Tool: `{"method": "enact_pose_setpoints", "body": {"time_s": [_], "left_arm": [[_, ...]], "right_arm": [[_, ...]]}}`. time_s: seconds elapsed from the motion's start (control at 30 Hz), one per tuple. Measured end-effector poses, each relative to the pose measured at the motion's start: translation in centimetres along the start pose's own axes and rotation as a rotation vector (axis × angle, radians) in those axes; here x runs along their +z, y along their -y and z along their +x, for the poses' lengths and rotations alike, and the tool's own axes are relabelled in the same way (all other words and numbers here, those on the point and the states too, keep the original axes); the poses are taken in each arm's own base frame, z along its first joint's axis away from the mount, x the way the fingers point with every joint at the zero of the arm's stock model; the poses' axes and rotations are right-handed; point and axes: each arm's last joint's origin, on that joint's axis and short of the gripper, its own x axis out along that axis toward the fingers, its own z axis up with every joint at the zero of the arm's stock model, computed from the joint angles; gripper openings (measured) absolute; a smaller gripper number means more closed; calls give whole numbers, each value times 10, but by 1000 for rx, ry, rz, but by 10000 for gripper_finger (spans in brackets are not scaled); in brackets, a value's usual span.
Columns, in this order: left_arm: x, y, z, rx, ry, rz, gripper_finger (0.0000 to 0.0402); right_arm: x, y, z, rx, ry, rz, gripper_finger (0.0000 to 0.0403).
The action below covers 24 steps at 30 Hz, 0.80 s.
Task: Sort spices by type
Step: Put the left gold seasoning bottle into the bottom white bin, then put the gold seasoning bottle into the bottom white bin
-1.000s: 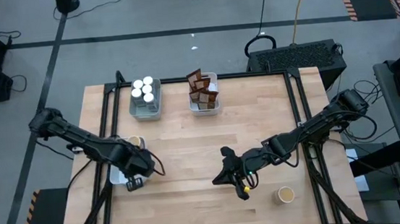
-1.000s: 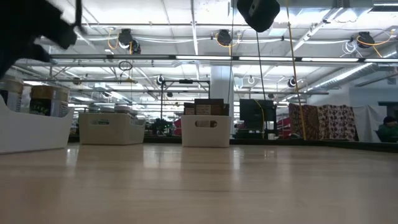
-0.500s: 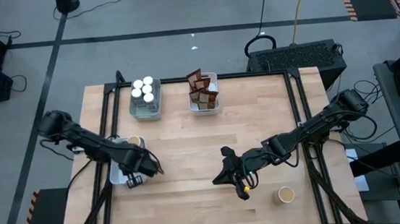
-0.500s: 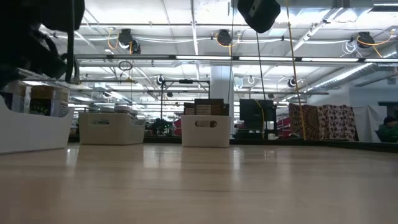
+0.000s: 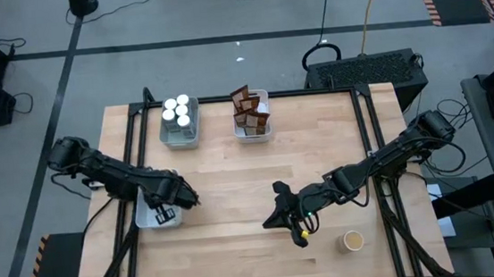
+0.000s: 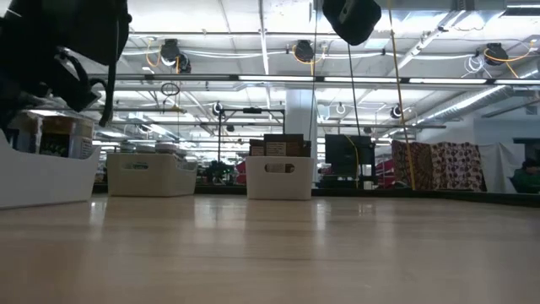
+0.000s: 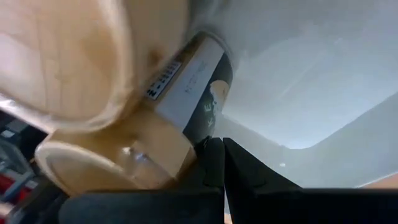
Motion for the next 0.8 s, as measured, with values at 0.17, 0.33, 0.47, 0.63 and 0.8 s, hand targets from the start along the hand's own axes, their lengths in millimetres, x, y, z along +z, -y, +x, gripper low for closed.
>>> {"method": "enact_pose_setpoints", "body": {"time_s": [0.17, 0.33, 0.47, 0.63, 0.8], "left_arm": [[-3, -4, 0, 62, -7, -27, 0], [-3, -5, 0, 79, -5, -29, 0], [-3, -6, 0, 97, 14, -53, 0], [-3, -3, -9, 74, 50, -21, 0], [-10, -2, -37, 52, 94, 10, 0]], "right_arm": [[0, 0, 0, 3, -3, 2, 0], [-1, 0, 0, 2, -5, 3, 0], [-1, 0, 0, 2, -5, 3, 0], [-1, 0, 0, 2, -5, 3, 0], [-1, 0, 0, 2, -7, 11, 0]]}}
